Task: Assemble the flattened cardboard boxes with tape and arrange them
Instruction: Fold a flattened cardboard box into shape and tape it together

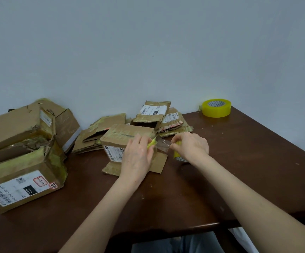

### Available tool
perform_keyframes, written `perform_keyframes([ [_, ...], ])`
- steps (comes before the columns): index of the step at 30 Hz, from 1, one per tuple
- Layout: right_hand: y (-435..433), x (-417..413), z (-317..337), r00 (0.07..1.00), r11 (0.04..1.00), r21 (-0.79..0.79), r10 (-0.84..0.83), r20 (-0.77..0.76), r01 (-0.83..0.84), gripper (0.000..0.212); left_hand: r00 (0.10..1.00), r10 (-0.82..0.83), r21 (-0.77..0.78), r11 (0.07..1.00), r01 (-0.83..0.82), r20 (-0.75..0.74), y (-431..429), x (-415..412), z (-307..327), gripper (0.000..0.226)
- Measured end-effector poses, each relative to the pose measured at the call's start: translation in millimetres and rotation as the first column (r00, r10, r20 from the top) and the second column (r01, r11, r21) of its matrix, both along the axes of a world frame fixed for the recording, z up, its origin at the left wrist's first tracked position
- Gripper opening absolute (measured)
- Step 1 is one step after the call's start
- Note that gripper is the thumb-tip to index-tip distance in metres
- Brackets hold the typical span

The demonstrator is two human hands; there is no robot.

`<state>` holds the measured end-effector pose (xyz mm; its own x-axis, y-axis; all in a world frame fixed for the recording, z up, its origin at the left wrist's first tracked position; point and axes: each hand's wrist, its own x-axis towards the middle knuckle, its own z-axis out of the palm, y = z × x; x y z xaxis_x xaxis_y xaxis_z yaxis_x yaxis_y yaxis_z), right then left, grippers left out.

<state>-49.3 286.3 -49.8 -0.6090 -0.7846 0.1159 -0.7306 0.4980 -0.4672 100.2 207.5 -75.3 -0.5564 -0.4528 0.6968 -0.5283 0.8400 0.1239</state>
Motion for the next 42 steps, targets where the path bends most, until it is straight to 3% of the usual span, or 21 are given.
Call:
perform_keyframes([
  [3, -1, -1, 0, 1.0, 1.0, 0.017, 0.015, 0.007, -0.016, 0.023, 1.0, -0.003, 0.019, 1.0, 0.003, -0.004, 0, 1, -1, 0.008],
  [8, -2, -1, -4, 0.999, 0.998, -0.058, -0.029, 0.019, 0.03, 0.008, 1.0, -0.007, 0.01, 1.0, 0.007, 0.001, 0, 0, -1, 0.008],
  [14, -4, 3, -10, 0.998, 0.991, -0.123, -0.057, -0.027, 0.053, 0.011, 0.996, 0.073, 0.003, 0.997, -0.073, 0.05, 3, -7, 1, 0.007],
  [20, -6, 5, -14, 0.996, 0.983, -0.171, -0.076, -0.053, 0.066, 0.015, 0.981, 0.146, -0.019, 0.989, -0.145, 0.13, 5, -17, 6, 0.016],
  [23, -6, 6, -11, 0.995, 0.971, -0.225, -0.095, -0.031, 0.086, 0.017, 0.938, 0.208, -0.061, 0.978, -0.199, 0.278, -3, -17, 3, 0.019],
  [26, -2, -6, -2, 0.989, 0.938, -0.313, -0.149, 0.025, 0.149, 0.015, 0.888, 0.26, -0.104, 0.966, -0.238, 0.379, -9, -11, -5, 0.019],
  [32, 6, -33, -4, 0.945, 0.847, -0.49, -0.041, 0.324, 0.205, 0.012, 0.957, 0.19, -0.296, 0.948, -0.119, 0.221, 3, -13, -17, 0.014],
  [35, 7, -39, -3, 0.938, 0.807, -0.545, -0.032, 0.345, 0.228, 0.012, 0.957, 0.112, -0.176, 0.982, -0.065, 0.267, 19, -22, -19, 0.021],
  [38, 11, -44, 1, 0.943, 0.799, -0.554, -0.048, 0.329, 0.234, 0.01, 0.905, 0.123, -0.013, 0.992, -0.129, 0.408, 19, -33, -33, 0.022],
  [40, 14, -48, 0, 0.956, 0.797, -0.56, -0.068, 0.286, 0.225, 0.011, 0.947, 0.057, -0.005, 0.998, -0.059, 0.316, 17, -42, -31, 0.021],
  [42, 18, -51, 0, 0.968, 0.805, -0.553, -0.103, 0.227, 0.216, 0.013, 0.999, -0.044, -0.06, 0.997, 0.045, 0.015, 18, -58, -10, 0.019],
])
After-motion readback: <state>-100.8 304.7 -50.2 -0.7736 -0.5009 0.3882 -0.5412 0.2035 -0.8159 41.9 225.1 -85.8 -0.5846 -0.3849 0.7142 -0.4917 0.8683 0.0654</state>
